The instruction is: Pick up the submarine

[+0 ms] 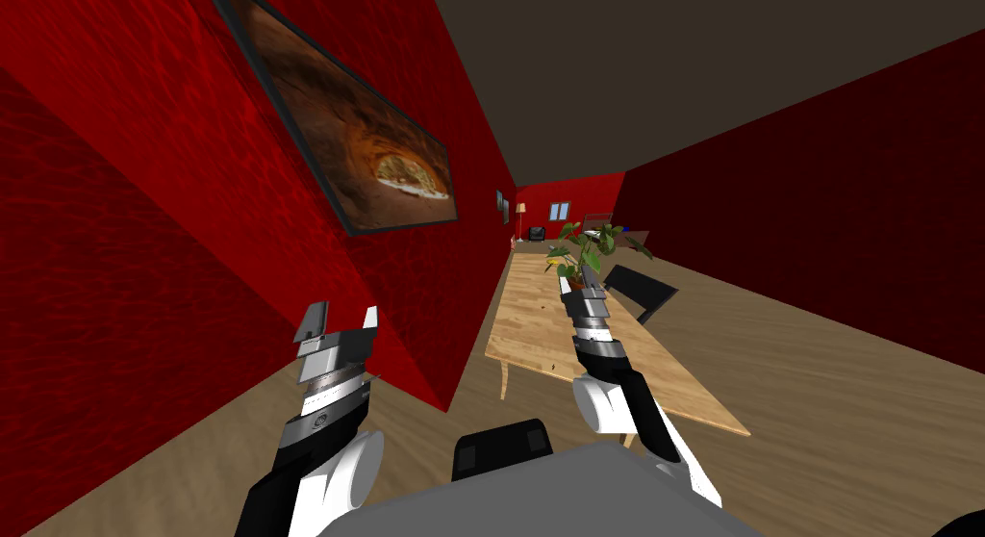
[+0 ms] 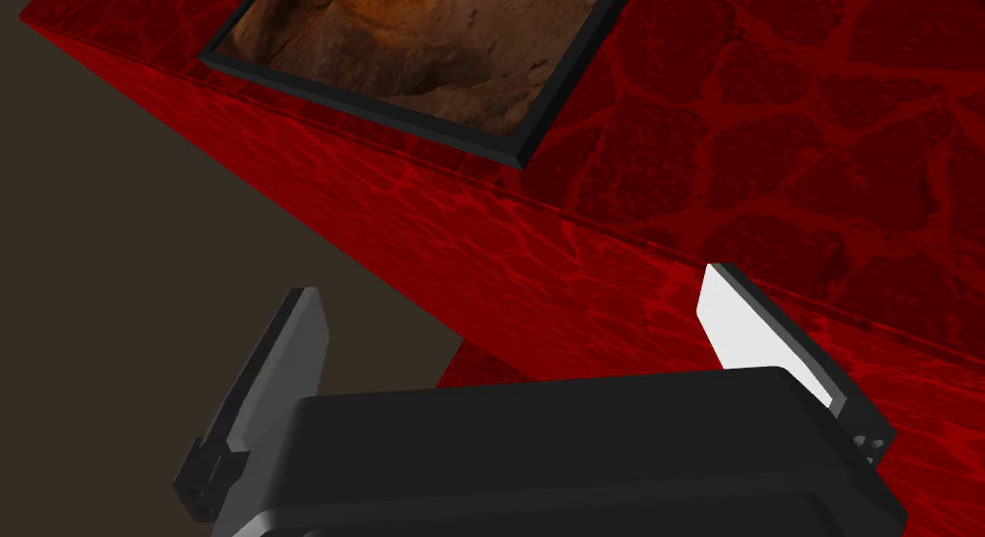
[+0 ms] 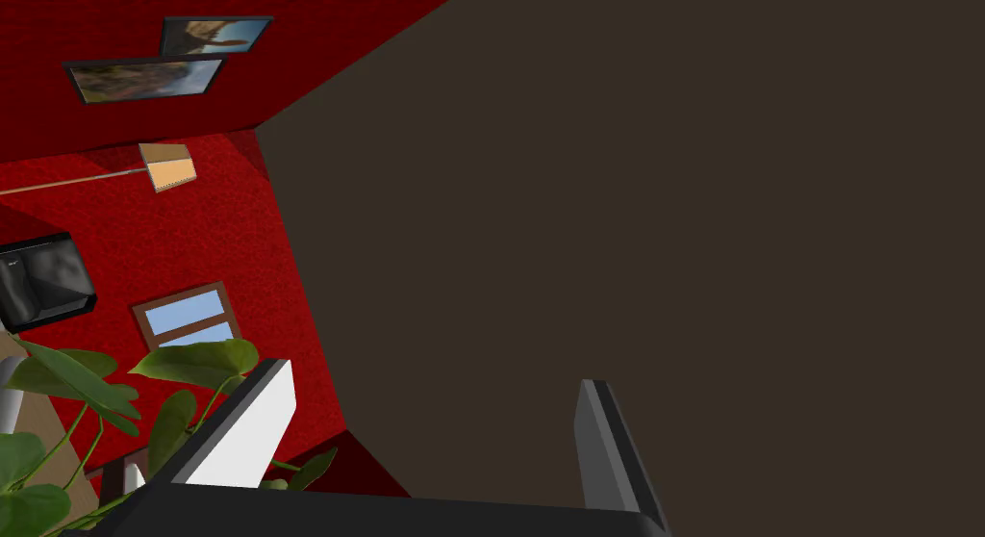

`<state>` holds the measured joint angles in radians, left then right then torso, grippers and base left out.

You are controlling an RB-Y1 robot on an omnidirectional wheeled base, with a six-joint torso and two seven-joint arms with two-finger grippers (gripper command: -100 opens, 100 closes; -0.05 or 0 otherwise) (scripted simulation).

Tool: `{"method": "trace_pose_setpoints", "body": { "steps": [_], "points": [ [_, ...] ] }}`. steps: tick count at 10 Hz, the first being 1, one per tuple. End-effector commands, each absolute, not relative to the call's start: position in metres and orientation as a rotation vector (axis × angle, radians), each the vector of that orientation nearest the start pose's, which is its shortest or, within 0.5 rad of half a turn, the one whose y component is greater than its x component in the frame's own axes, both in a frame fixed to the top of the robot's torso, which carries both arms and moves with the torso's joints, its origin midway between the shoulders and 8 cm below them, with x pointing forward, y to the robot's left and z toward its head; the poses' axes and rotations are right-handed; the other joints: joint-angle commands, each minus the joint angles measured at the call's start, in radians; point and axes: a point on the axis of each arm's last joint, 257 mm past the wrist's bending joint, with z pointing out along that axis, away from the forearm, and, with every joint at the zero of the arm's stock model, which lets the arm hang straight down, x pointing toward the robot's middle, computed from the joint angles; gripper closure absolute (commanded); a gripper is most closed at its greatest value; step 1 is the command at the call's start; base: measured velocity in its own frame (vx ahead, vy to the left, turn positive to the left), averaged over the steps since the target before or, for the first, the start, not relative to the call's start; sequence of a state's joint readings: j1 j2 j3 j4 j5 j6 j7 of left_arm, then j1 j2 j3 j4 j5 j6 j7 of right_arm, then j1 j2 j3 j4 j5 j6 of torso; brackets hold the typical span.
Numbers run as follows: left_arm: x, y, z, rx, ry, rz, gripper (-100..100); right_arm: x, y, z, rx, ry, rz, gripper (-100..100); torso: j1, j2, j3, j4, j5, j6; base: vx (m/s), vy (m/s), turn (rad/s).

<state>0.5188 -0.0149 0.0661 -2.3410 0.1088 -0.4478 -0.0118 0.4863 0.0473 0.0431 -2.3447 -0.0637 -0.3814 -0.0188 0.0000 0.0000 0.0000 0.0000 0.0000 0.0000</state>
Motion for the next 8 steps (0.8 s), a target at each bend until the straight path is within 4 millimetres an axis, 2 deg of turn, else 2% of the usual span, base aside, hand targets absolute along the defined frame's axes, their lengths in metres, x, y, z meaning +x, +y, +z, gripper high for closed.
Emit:
{"method": "trace_pose_setpoints", "body": {
  "steps": [1, 4, 8],
  "points": [
    [0.332, 0.315, 0.037, -0.724, 0.538, -1.287, 0, 0.358, -0.274, 0.026, 0.784, 0.598, 1.415, -100, 0.000, 0.000, 0.000, 0.000, 0.000, 0.000, 0.007, 0.007, -0.032],
    [0.332, 0.315, 0.037, -0.724, 0.538, -1.287, 0, 0.371, -0.275, 0.006, 0.831, 0.664, 1.441, -100, 0.001, -0.001, -0.001, 0.000, 0.000, 0.000, 0.016, 0.019, -0.040],
    [0.332, 0.315, 0.037, -0.724, 0.538, -1.287, 0, 0.393, -0.285, -0.037, 0.971, 0.741, 1.481, -100, 0.001, -0.002, -0.001, 0.000, 0.000, 0.000, 0.023, 0.027, -0.058]
  ]
}}
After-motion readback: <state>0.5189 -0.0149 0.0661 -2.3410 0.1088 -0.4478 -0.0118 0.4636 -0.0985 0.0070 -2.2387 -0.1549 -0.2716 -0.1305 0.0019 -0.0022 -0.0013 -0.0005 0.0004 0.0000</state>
